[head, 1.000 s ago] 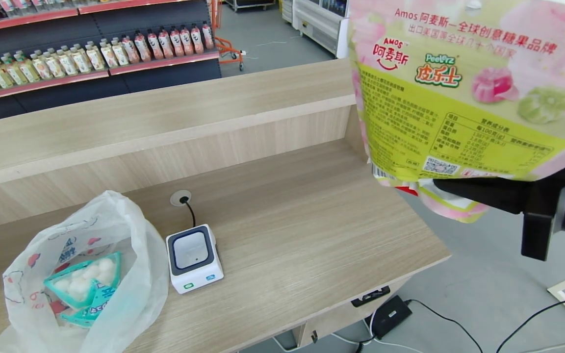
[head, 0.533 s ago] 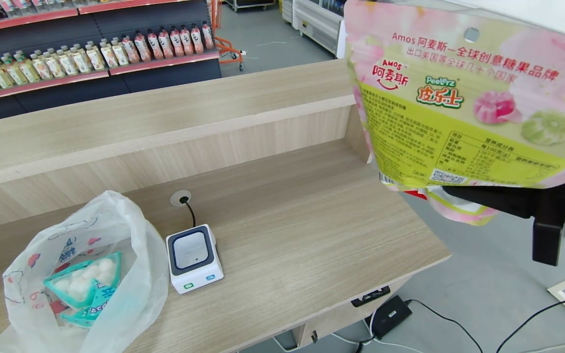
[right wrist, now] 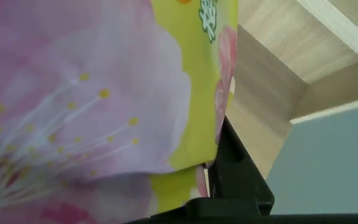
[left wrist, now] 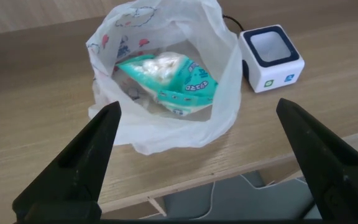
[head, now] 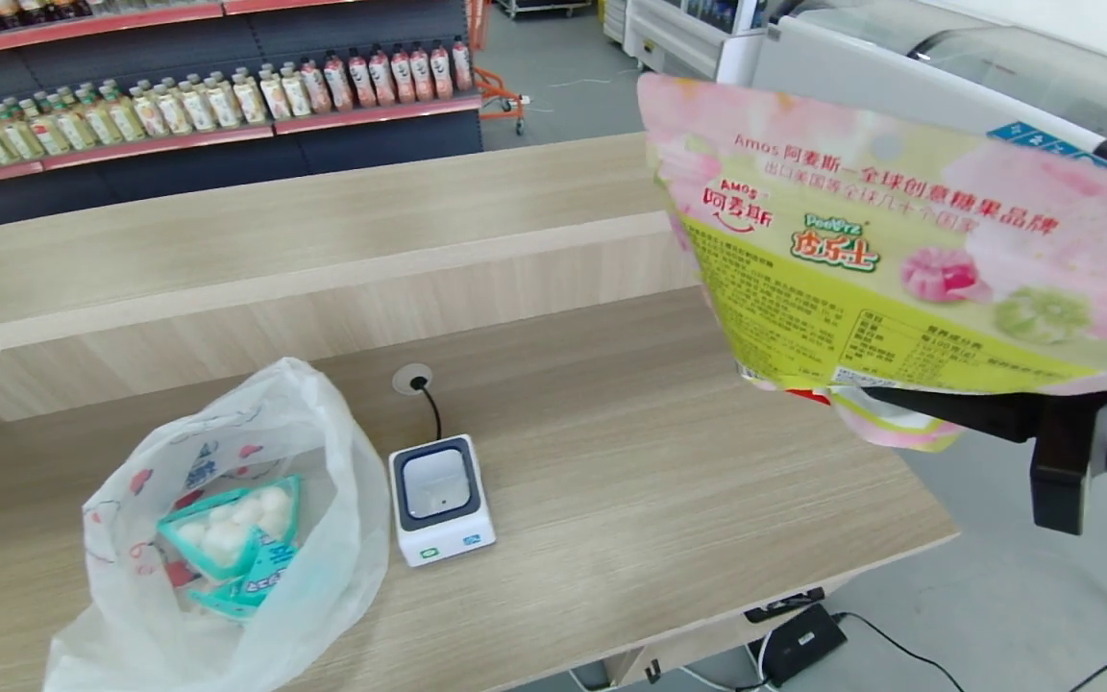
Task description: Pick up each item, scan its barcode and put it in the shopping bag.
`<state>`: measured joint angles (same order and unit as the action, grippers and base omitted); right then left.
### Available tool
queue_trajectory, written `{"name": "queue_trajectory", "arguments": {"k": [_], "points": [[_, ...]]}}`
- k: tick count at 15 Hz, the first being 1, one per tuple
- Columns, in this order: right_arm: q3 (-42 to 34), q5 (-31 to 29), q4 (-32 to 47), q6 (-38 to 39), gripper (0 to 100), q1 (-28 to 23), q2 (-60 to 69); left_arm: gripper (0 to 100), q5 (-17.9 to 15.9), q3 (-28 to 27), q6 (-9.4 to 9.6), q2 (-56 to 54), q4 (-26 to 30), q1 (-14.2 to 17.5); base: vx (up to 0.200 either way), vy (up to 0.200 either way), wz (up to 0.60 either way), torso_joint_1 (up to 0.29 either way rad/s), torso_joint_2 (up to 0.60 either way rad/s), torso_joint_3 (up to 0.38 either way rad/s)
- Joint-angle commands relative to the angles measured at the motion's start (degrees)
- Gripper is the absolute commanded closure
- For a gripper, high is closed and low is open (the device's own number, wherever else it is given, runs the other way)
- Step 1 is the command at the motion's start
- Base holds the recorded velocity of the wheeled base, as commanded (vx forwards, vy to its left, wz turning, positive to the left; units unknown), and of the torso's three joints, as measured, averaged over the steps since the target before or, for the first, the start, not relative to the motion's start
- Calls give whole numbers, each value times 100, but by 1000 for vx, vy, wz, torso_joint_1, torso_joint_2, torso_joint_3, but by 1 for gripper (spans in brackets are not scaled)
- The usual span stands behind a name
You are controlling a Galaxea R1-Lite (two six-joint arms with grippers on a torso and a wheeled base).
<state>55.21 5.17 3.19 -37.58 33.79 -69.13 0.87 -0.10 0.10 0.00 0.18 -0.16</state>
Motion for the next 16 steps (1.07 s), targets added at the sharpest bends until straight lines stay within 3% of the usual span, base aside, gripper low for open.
{"name": "queue_trajectory", "arguments": {"k": [1,5,8,10,16], "points": [[-37,2,-3,-118,100,-48,-83,0,1,1,-1,0,-1,-2,0,0,600,2,-7,2],[-274,-16,-82,-865,100,-435,-206,0,1,1,-1,0,-1,-2,0,0,600,1,1,6],[-520,-7,-275,-2280,100,-1446,-575,0,1,10,-1,0,-1,-2,0,0,0,0,0,0],[-775,177,-653,-2675,100,-1744,-663,0,1,10,-1,0,-1,-2,0,0,0,0,0,0],[-1672,1276,-2341,-3150,100,-1859,-1436,0,1,1,-1,0,-1,-2,0,0,0,0,0,0]]}}
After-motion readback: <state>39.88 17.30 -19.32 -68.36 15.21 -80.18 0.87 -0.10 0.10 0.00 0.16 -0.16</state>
